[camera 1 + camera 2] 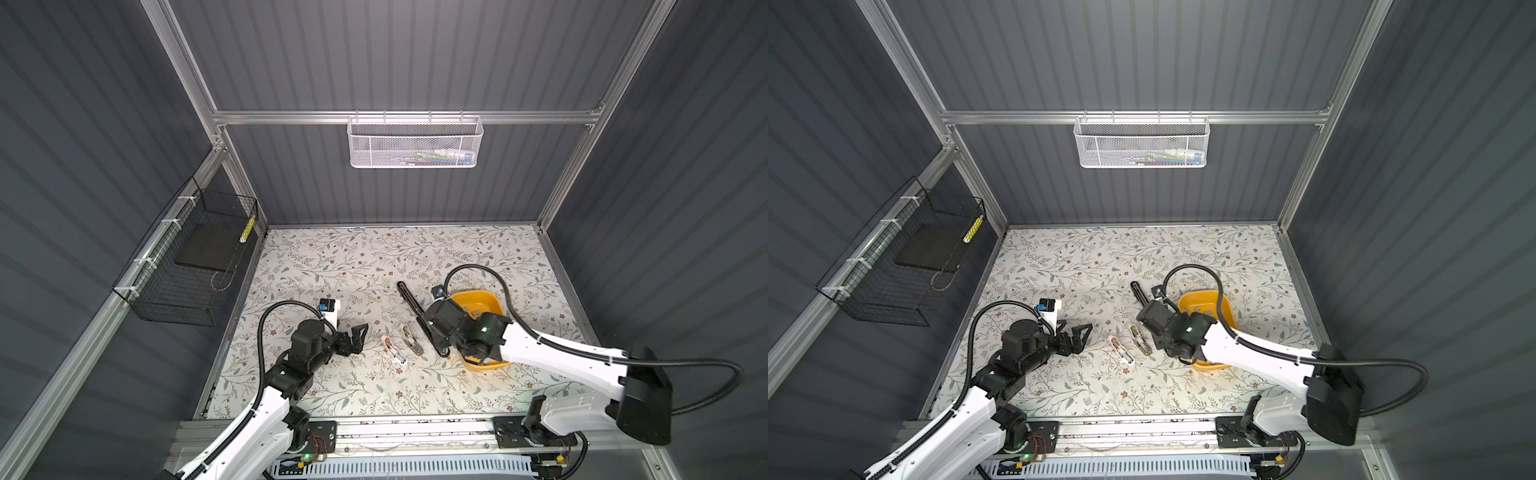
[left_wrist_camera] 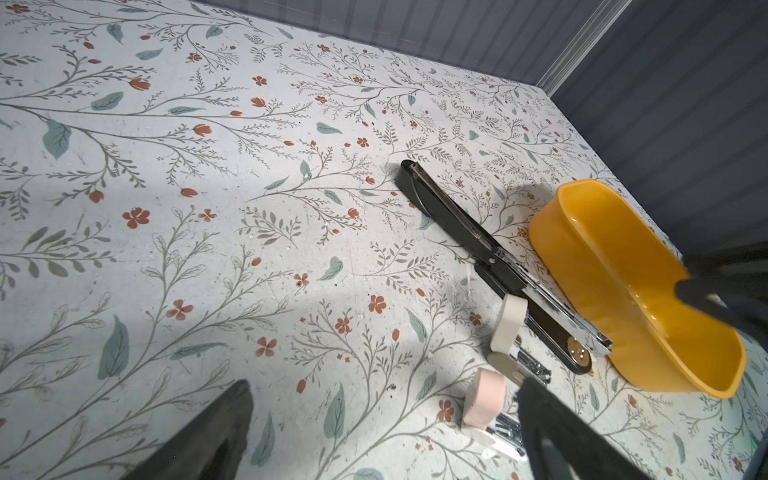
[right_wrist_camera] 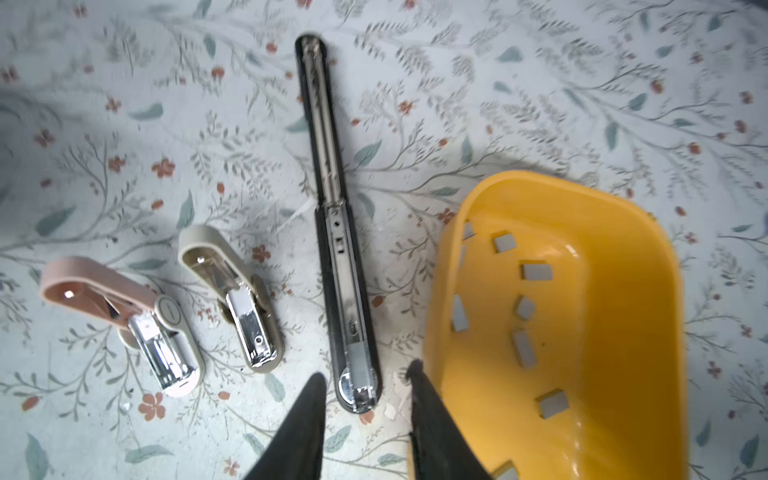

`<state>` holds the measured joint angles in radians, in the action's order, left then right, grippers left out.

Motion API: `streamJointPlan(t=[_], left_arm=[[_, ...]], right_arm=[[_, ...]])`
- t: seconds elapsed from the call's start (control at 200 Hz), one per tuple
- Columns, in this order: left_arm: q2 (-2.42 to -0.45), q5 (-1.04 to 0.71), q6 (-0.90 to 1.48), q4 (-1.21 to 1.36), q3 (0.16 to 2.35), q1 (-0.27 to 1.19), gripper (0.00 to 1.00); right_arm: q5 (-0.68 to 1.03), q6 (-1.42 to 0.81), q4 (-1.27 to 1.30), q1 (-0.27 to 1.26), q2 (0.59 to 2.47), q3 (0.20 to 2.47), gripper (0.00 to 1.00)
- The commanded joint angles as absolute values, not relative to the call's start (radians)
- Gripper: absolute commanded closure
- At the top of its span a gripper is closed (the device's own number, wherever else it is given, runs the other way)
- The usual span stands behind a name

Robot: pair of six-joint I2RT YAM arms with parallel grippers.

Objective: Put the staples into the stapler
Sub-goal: 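Lift the open right gripper and move it over the yellow tray, then lower the right gripper into the yellow tray toward a staple strip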

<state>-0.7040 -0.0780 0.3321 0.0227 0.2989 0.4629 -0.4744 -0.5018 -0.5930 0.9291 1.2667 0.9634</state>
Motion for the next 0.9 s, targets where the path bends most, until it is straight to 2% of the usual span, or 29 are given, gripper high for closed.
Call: streamJointPlan(t=[0.0, 0.23, 0.335, 0.415, 0.765, 0.895], left_arm=[[-0.692, -0.069, 0.324, 0.015, 0.291, 0.463, 0.0], [-0.678, -0.065, 0.327, 0.008, 0.288, 0.463, 0.0], [-0.674, -0.066, 0.327, 0.005, 0.288, 0.463, 0.0], [-0.664, -0.066, 0.328, 0.003, 0.286, 0.463, 0.0], [-0.658, -0.057, 0.332, 0.0, 0.284, 0.463, 0.0], [-0.658, -0.055, 0.333, 0.001, 0.285, 0.463, 0.0]], right_arm=[[-0.439, -0.569, -0.62, 0.78, 1.175, 0.935, 0.66], [-0.312, -0.756, -0.401, 0.533, 1.144, 0.769, 0.62], [-0.23, -0.799, -0.302, 0.46, 1.227, 0.749, 0.69], [-0.212, -0.817, -0.308, 0.431, 1.302, 0.776, 0.72], [-0.181, -0.853, -0.222, 0.345, 1.466, 0.79, 0.72], [-0.187, -0.854, -0.22, 0.333, 1.508, 0.815, 0.69]])
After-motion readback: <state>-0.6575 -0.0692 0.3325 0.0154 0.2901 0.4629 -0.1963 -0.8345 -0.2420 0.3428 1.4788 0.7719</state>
